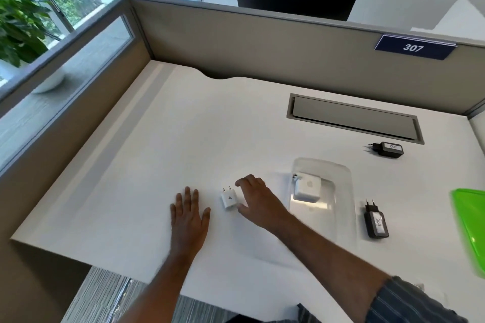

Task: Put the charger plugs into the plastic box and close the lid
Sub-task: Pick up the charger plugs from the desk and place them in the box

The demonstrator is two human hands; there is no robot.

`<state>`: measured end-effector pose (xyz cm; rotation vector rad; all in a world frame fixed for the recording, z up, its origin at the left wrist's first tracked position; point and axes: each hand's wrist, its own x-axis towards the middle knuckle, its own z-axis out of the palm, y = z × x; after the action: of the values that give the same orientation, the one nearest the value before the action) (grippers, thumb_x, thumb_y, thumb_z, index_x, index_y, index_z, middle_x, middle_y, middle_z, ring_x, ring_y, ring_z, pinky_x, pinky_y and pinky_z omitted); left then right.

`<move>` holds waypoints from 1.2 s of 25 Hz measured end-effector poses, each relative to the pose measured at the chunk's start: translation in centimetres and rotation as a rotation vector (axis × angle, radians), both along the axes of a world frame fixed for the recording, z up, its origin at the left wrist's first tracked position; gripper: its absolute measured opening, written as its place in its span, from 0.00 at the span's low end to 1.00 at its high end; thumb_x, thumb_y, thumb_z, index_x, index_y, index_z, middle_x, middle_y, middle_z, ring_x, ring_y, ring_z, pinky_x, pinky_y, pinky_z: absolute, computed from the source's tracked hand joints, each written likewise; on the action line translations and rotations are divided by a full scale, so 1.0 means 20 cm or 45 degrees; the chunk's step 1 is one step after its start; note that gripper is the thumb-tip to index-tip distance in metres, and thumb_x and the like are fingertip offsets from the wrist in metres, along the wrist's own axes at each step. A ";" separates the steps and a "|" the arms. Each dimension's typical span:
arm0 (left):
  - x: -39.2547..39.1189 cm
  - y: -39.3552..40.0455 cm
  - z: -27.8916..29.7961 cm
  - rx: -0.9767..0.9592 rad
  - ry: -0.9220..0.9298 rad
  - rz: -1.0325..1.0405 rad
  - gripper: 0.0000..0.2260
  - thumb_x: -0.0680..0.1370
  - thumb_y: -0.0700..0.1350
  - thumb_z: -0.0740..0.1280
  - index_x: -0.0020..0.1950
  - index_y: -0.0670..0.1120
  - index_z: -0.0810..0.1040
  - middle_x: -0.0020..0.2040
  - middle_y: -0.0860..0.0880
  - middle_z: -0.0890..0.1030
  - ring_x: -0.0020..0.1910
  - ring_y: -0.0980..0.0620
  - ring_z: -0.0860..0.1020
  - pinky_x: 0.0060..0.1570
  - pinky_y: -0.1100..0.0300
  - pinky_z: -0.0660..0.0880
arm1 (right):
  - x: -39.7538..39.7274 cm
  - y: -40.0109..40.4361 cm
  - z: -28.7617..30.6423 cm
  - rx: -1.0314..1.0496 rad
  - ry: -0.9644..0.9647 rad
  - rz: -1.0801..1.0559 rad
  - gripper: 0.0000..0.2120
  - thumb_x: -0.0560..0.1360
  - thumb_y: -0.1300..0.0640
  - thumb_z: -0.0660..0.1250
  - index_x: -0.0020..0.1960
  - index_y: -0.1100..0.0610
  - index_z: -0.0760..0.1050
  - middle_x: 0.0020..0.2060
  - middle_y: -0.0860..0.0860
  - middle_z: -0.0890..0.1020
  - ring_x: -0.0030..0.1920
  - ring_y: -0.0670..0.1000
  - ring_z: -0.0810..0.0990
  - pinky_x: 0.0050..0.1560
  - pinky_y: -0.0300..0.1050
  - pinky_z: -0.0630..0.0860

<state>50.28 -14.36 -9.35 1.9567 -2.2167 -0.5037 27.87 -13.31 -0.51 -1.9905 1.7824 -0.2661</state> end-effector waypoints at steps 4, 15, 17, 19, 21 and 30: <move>0.01 0.02 -0.02 -0.045 -0.052 -0.019 0.37 0.81 0.65 0.38 0.83 0.44 0.55 0.84 0.44 0.52 0.84 0.40 0.52 0.82 0.42 0.50 | 0.09 -0.03 -0.07 0.130 -0.003 -0.010 0.26 0.76 0.52 0.68 0.71 0.52 0.66 0.65 0.52 0.70 0.62 0.57 0.72 0.53 0.54 0.79; 0.01 0.03 -0.09 -0.066 -0.073 0.013 0.31 0.83 0.56 0.54 0.83 0.45 0.56 0.84 0.44 0.55 0.84 0.42 0.53 0.81 0.41 0.53 | 0.12 -0.06 -0.19 0.109 0.095 0.022 0.24 0.76 0.58 0.69 0.69 0.50 0.68 0.63 0.48 0.72 0.58 0.55 0.75 0.50 0.54 0.80; 0.02 0.02 -0.09 -0.056 -0.074 0.016 0.31 0.83 0.56 0.55 0.83 0.45 0.56 0.85 0.44 0.54 0.84 0.42 0.53 0.81 0.41 0.53 | 0.11 -0.07 -0.18 0.121 0.064 0.016 0.23 0.75 0.59 0.69 0.68 0.50 0.68 0.62 0.48 0.72 0.58 0.55 0.76 0.50 0.55 0.79; 0.01 0.03 -0.09 -0.054 -0.068 0.015 0.31 0.83 0.56 0.55 0.83 0.46 0.56 0.85 0.44 0.55 0.84 0.42 0.53 0.81 0.41 0.53 | 0.10 -0.07 -0.16 0.120 0.028 -0.002 0.23 0.76 0.58 0.70 0.68 0.50 0.68 0.62 0.48 0.72 0.59 0.55 0.76 0.51 0.54 0.79; 0.01 0.03 -0.09 -0.042 -0.072 0.008 0.31 0.83 0.56 0.55 0.83 0.45 0.56 0.85 0.44 0.54 0.84 0.42 0.53 0.81 0.41 0.53 | 0.09 -0.07 -0.12 0.090 -0.019 -0.021 0.23 0.76 0.57 0.71 0.68 0.50 0.68 0.63 0.47 0.72 0.59 0.54 0.77 0.52 0.54 0.79; 0.01 0.03 -0.07 -0.061 -0.076 -0.006 0.31 0.82 0.57 0.52 0.82 0.43 0.61 0.83 0.42 0.59 0.82 0.38 0.59 0.79 0.39 0.56 | -0.06 0.07 0.18 -0.186 -0.180 -0.116 0.22 0.77 0.53 0.70 0.68 0.49 0.69 0.63 0.43 0.73 0.60 0.49 0.74 0.50 0.48 0.79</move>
<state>50.49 -13.78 -10.72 1.9682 -2.2474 -0.3942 26.72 -11.82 3.12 -1.9369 1.8109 -0.5671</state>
